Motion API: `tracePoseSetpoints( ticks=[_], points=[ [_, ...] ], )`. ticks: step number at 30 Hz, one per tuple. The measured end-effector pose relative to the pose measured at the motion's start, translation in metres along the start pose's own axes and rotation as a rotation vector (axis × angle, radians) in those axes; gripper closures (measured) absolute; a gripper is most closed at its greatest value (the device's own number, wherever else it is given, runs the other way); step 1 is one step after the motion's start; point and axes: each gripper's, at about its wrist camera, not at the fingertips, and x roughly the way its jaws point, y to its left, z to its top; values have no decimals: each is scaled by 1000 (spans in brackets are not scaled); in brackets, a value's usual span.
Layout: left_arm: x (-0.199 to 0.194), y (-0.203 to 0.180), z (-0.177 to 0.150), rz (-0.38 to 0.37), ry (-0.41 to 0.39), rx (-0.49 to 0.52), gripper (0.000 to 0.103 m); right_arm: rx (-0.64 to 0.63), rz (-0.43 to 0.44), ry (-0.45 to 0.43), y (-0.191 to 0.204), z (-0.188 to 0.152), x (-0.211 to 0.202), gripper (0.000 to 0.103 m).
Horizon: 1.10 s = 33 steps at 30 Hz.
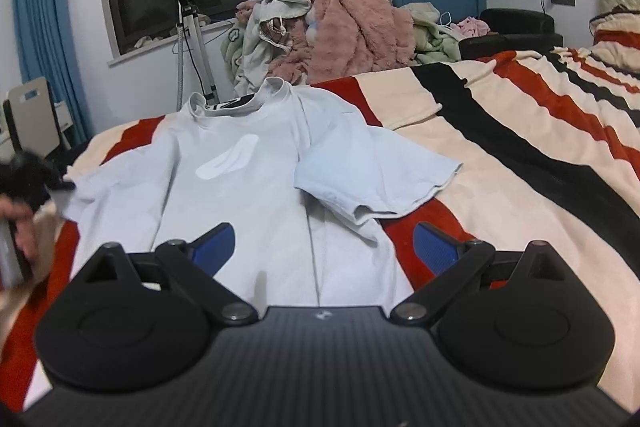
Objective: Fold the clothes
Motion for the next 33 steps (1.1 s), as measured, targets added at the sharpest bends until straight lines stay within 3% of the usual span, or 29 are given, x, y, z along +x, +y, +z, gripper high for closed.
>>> tracePoseSetpoints(
  ticks=[10,12,14,16,19,25,27,29,31,33],
  points=[
    [81,-26,84,380,-105,235,99,2,-24,28,7,-2,35,6],
    [89,-23,79,361,-85,234,90,-9,-32,21,8,-2,37,6],
    [90,-20,70,352,-59,224,67,-27,-37,7,10,-2,37,6],
    [80,-17,62,340,-50,210,64,-36,-40,-1,11,-2,36,6],
    [25,-4,31,297,-83,170,50,-44,-33,-5,11,-1,36,6],
    [-130,5,-58,250,-46,231,48,-58,12,-28,14,2,20,6],
    [-184,7,-91,216,-5,197,49,-60,26,-34,13,3,12,6],
    [-225,4,-125,165,84,157,50,-70,36,-52,13,5,0,6],
    [-264,0,-158,110,182,115,59,-100,42,-72,14,8,-14,6],
    [-298,-4,-189,64,256,93,58,-112,50,-83,11,12,-29,6]
  ],
)
